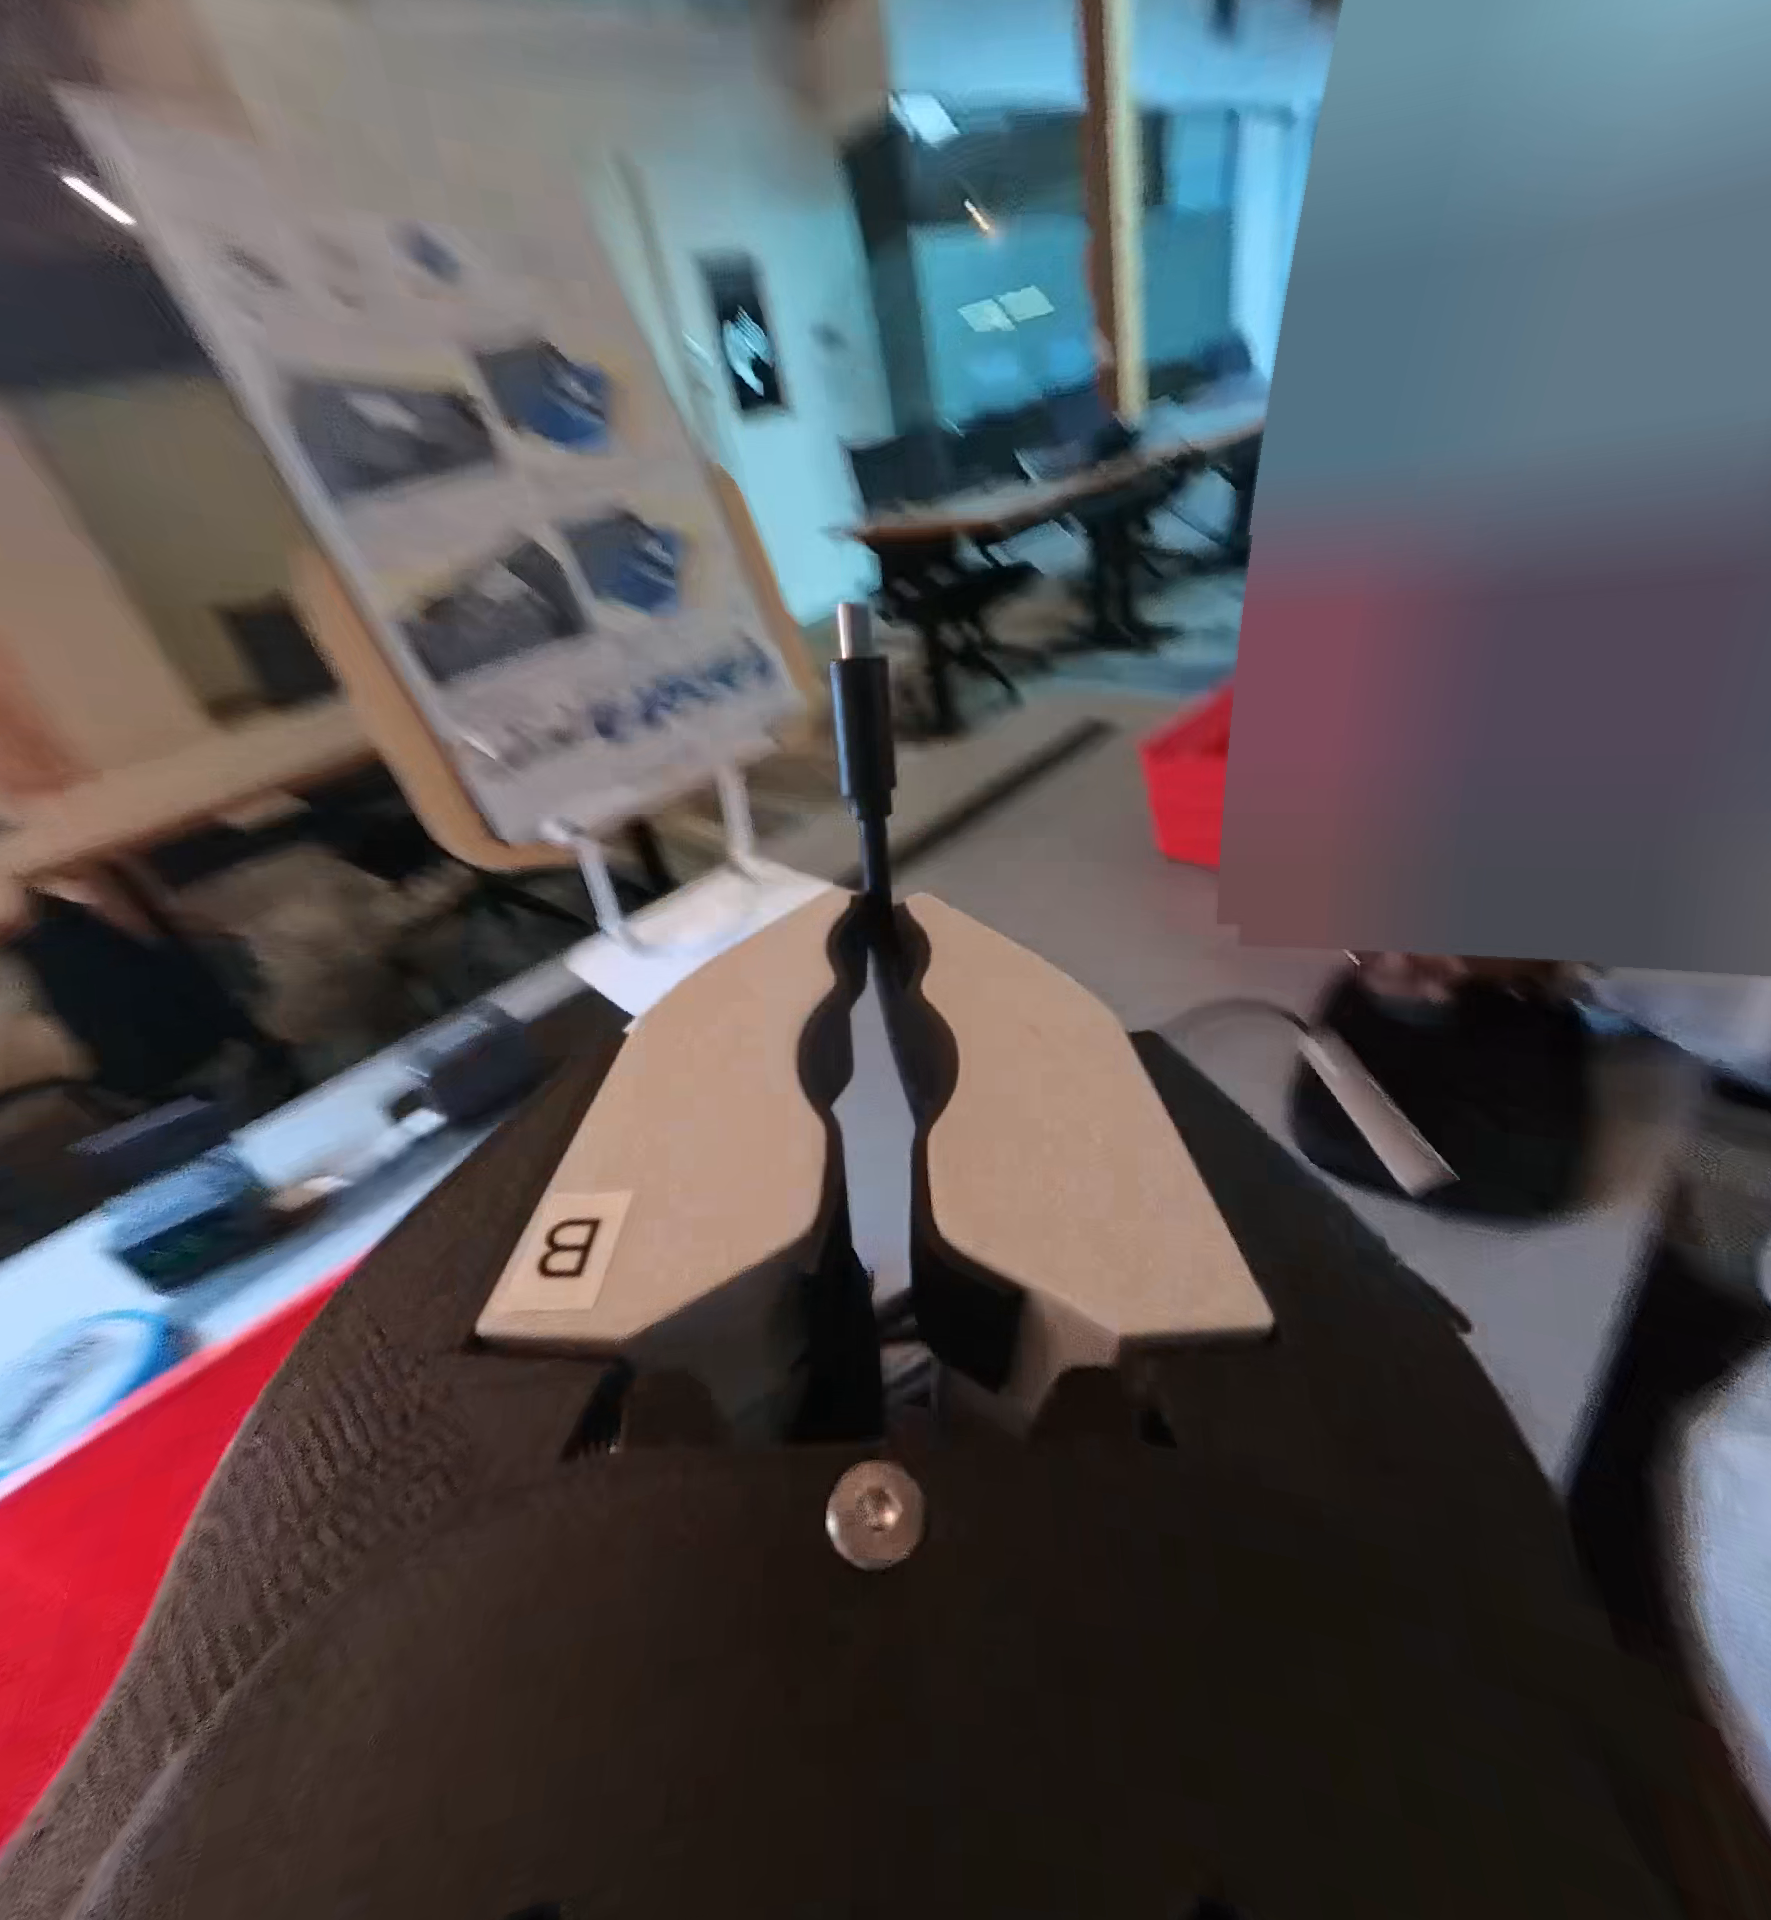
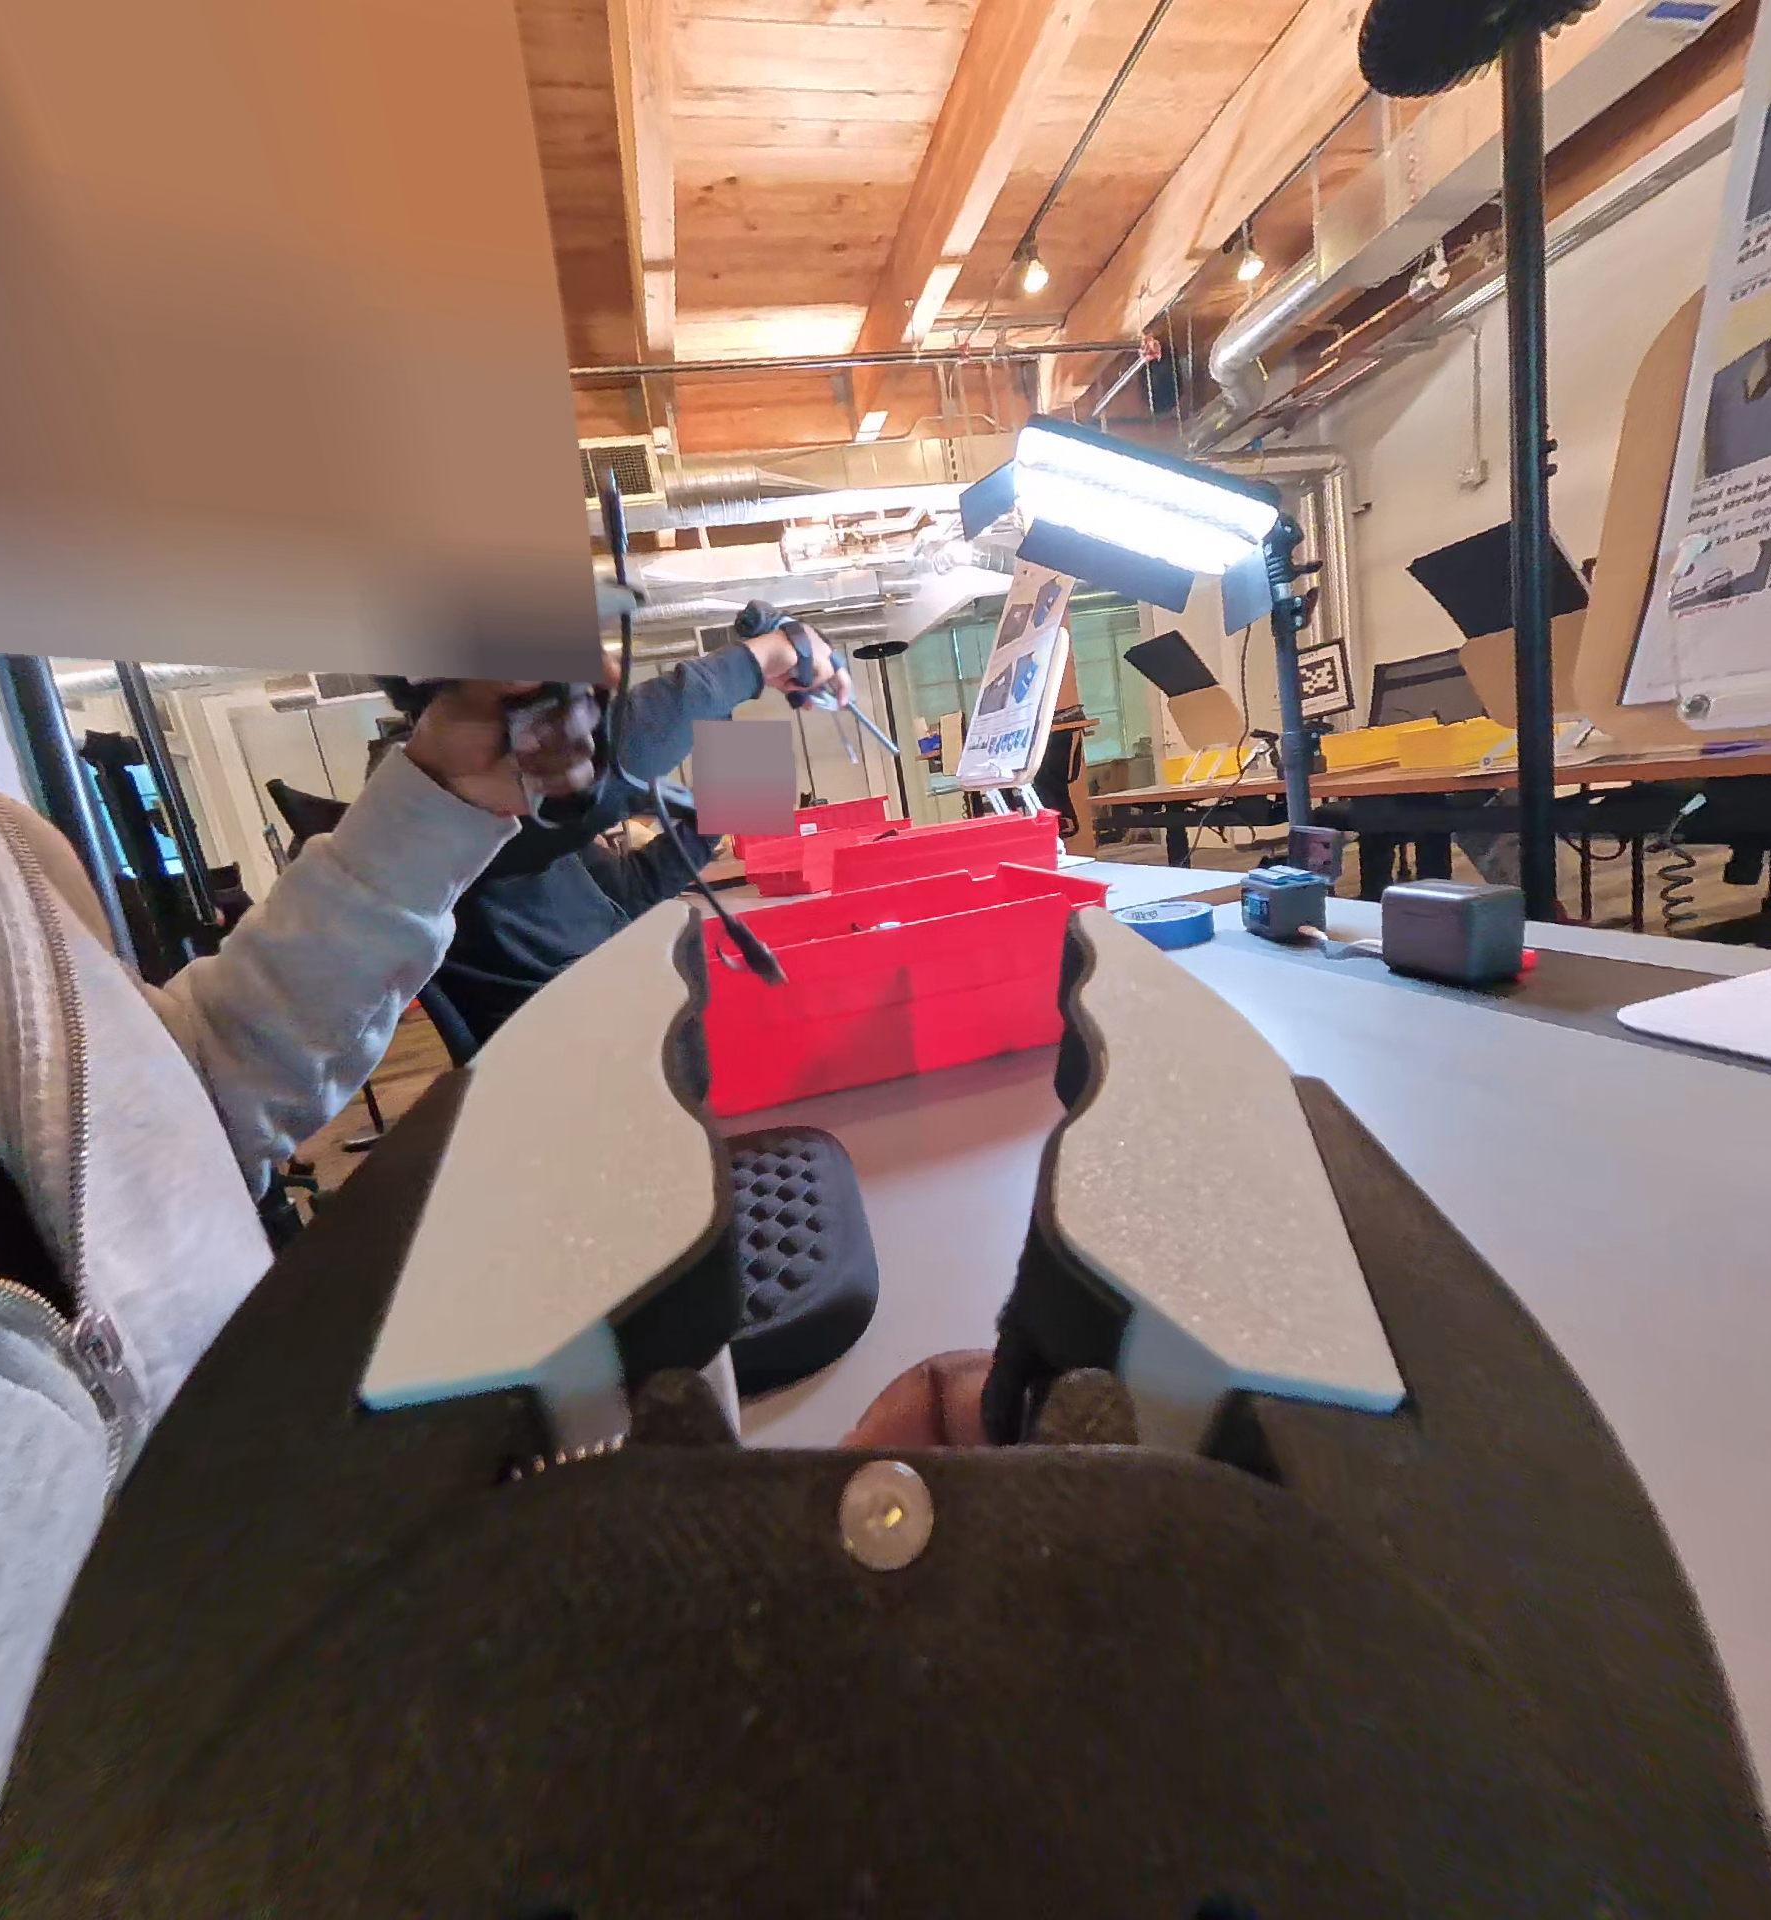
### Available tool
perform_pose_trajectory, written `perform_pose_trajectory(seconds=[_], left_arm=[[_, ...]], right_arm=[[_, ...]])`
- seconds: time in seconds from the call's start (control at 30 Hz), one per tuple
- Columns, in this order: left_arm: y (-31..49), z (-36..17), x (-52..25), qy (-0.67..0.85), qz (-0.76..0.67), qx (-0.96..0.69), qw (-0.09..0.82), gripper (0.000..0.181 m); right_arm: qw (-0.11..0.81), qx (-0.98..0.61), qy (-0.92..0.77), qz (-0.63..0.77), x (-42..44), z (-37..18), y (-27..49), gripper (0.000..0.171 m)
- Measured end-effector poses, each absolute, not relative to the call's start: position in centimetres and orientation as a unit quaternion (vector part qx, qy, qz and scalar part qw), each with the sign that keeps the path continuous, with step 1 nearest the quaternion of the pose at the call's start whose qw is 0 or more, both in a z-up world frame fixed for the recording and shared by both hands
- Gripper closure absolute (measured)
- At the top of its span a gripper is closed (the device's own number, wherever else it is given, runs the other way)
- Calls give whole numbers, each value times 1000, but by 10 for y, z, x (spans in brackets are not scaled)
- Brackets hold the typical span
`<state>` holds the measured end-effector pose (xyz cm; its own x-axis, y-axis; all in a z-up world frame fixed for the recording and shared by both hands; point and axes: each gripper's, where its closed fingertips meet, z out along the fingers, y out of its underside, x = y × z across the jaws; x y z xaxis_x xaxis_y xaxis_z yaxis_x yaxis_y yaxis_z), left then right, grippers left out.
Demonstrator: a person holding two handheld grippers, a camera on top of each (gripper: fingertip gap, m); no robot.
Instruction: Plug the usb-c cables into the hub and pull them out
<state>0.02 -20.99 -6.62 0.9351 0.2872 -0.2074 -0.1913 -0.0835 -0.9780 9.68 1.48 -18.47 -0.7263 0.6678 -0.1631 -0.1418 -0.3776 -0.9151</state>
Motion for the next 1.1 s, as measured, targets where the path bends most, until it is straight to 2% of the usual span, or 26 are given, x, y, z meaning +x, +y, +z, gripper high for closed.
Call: perform_pose_trajectory(seconds=[0.1, 0.2, 0.3, 0.43, 0.5, 0.6, 0.83, 1.03, 1.1], left_arm=[[-185, -121, 12, 15, 100, -802, 589, 176], [-168, -161, 24, 57, 44, -853, 518, 176], [-152, -187, 35, 87, 3, -880, 468, 176], [-138, -211, 50, 147, -20, -902, 406, 175], [-131, -215, 55, 165, -35, -905, 391, 175], [-126, -221, 58, 185, -41, -910, 369, 175], [-126, -234, 64, 208, -56, -916, 339, 175], [-129, -239, 66, 214, -61, -918, 329, 176], [-129, -241, 66, 214, -57, -918, 330, 176]], right_arm=[[252, -266, -532, 764, 86, -177, 4, 117], [235, -211, -609, 728, 84, -159, -25, 121], [227, -148, -664, 697, 77, -143, -64, 127], [207, -55, -756, 619, 72, -156, -110, 134], [219, -11, -781, 585, 66, -163, -122, 137], [181, 6, -821, 541, 59, -177, -128, 137], [157, 42, -847, 506, 63, -189, -128, 143], [145, 57, -868, 473, 66, -198, -133, 158], [142, 58, -874, 461, 67, -201, -131, 158]])
